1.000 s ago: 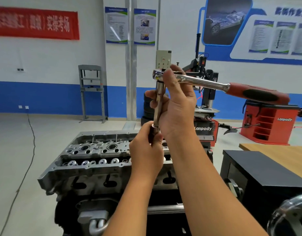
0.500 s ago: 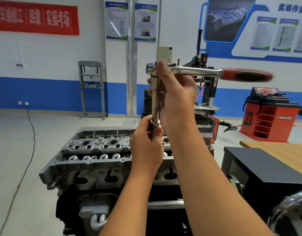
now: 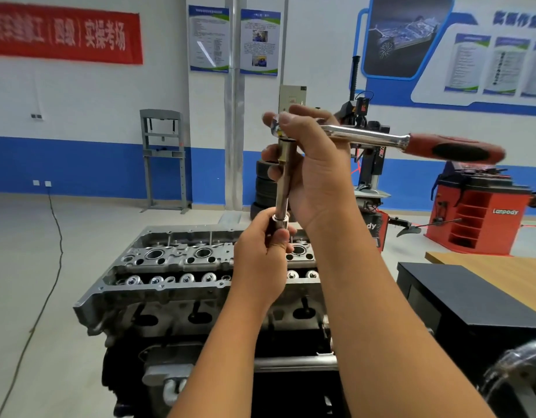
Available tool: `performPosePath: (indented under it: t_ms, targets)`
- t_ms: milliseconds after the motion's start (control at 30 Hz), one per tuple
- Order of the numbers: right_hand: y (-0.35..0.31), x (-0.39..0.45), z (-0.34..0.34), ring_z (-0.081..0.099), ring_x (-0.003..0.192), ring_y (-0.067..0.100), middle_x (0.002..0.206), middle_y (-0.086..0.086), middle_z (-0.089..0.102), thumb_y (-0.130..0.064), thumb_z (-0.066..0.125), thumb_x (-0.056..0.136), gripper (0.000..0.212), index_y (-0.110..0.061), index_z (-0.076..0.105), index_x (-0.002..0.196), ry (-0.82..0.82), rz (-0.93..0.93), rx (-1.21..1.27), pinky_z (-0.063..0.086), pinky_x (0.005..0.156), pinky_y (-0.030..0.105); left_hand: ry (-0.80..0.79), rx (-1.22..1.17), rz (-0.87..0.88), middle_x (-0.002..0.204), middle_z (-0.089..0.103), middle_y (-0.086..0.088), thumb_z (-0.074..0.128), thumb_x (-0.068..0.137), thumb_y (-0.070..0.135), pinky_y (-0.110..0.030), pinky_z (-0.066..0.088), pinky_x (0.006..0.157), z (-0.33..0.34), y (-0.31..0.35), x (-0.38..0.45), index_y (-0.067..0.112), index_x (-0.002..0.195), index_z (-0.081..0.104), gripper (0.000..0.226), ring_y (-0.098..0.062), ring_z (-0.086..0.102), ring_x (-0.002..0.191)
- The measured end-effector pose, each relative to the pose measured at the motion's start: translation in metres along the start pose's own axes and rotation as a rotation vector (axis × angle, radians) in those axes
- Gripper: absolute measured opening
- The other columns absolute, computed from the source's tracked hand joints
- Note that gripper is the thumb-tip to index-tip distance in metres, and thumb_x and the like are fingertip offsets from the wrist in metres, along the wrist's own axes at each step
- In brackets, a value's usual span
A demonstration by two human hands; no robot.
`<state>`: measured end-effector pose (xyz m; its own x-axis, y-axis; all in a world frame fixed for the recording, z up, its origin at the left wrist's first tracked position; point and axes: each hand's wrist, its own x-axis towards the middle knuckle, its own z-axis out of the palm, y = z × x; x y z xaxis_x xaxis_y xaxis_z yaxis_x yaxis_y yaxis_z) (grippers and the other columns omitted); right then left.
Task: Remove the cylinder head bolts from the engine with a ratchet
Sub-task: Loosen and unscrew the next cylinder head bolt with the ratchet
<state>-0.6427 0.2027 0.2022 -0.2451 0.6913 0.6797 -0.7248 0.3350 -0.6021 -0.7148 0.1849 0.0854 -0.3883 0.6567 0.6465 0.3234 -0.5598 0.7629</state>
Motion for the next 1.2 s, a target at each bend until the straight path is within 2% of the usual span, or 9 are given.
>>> performPosePath:
  t_ms: [200,400,533,667,767,900,1033,1100,1200]
  targets:
    - [0.002,0.0,0.006,0.073,0.061,0.034,0.091,0.016,0.074,0.0,0.081,0.084,0.031,-0.013,0.054,0.093,0.084,-0.21,-0.244,0.048,0.045,0.029,0.103,0.067,0.055,0.076,0.065,0.005,0.056,0.101,0.002,-0.019,0.045,0.056,0.008,-0.002,-0.003,0.022,0.112,0.068,0.026,-0.005,0.054,0.061]
    - [-0.006,0.005,-0.001,0.069,0.062,0.028,0.1,0.011,0.075,-0.013,0.074,0.081,0.02,-0.019,0.059,0.093,-0.055,0.034,-0.093,0.042,0.053,0.027,-0.123,-0.065,-0.034,0.088,0.068,0.016,0.044,0.109,0.009,-0.02,0.048,0.064,-0.007,-0.001,0.001,0.025,0.116,0.062,0.025,-0.006,0.057,0.074]
    - [-0.005,0.006,-0.005,0.063,0.054,0.026,0.11,0.014,0.076,-0.012,0.064,0.087,0.011,-0.019,0.059,0.093,-0.013,0.084,0.016,0.036,0.058,0.03,0.004,-0.006,-0.019,0.088,0.069,0.006,0.049,0.104,0.001,-0.026,0.051,0.063,0.003,-0.003,0.001,0.028,0.108,0.064,0.032,-0.012,0.059,0.072]
    - [0.006,0.001,0.004,0.066,0.054,0.04,0.082,0.011,0.07,-0.003,0.073,0.089,0.012,-0.007,0.062,0.092,0.165,-0.27,-0.268,0.044,0.042,0.027,0.139,0.112,0.08,0.079,0.066,0.008,0.054,0.098,0.002,-0.031,0.052,0.067,0.014,-0.005,-0.002,0.02,0.11,0.068,0.026,-0.011,0.058,0.07]
    - [0.01,0.004,0.006,0.068,0.06,0.031,0.07,0.003,0.067,-0.008,0.077,0.084,0.018,-0.005,0.059,0.085,0.189,-0.528,-0.652,0.053,0.046,0.039,0.144,0.077,0.067,0.073,0.064,0.01,0.053,0.096,0.016,-0.026,0.046,0.064,0.011,-0.005,-0.003,0.023,0.1,0.064,0.014,-0.007,0.055,0.066]
    - [0.003,0.007,0.003,0.063,0.052,0.034,0.083,0.016,0.069,-0.012,0.068,0.091,0.012,-0.009,0.059,0.084,0.054,-0.205,-0.29,0.046,0.046,0.031,-0.081,0.013,0.011,0.085,0.066,0.009,0.047,0.108,0.014,-0.026,0.049,0.061,-0.004,-0.005,-0.001,0.039,0.107,0.063,0.03,-0.008,0.055,0.07]
    - [-0.007,0.012,-0.01,0.05,0.054,0.02,0.097,0.01,0.075,-0.03,0.051,0.102,0.02,-0.014,0.061,0.097,-0.017,0.185,0.128,0.037,0.053,0.025,-0.013,0.035,-0.077,0.09,0.071,0.009,0.052,0.107,0.015,-0.035,0.055,0.075,-0.001,-0.004,0.001,0.031,0.108,0.067,0.023,-0.009,0.062,0.078]
    - [-0.005,0.012,-0.008,0.053,0.053,0.022,0.097,0.013,0.075,-0.027,0.05,0.102,0.019,-0.012,0.061,0.099,-0.016,0.146,0.086,0.038,0.053,0.026,0.064,0.065,-0.053,0.084,0.07,0.008,0.056,0.104,0.009,-0.035,0.057,0.075,0.004,-0.005,0.0,0.028,0.102,0.068,0.022,-0.011,0.064,0.078]
    - [0.003,0.004,-0.002,0.064,0.053,0.033,0.091,0.024,0.068,-0.019,0.055,0.104,0.018,-0.007,0.063,0.093,0.01,-0.216,-0.235,0.045,0.046,0.03,0.152,0.138,0.022,0.076,0.068,0.012,0.064,0.099,0.006,-0.031,0.053,0.065,0.007,-0.005,-0.003,0.025,0.097,0.069,0.02,-0.009,0.061,0.067]
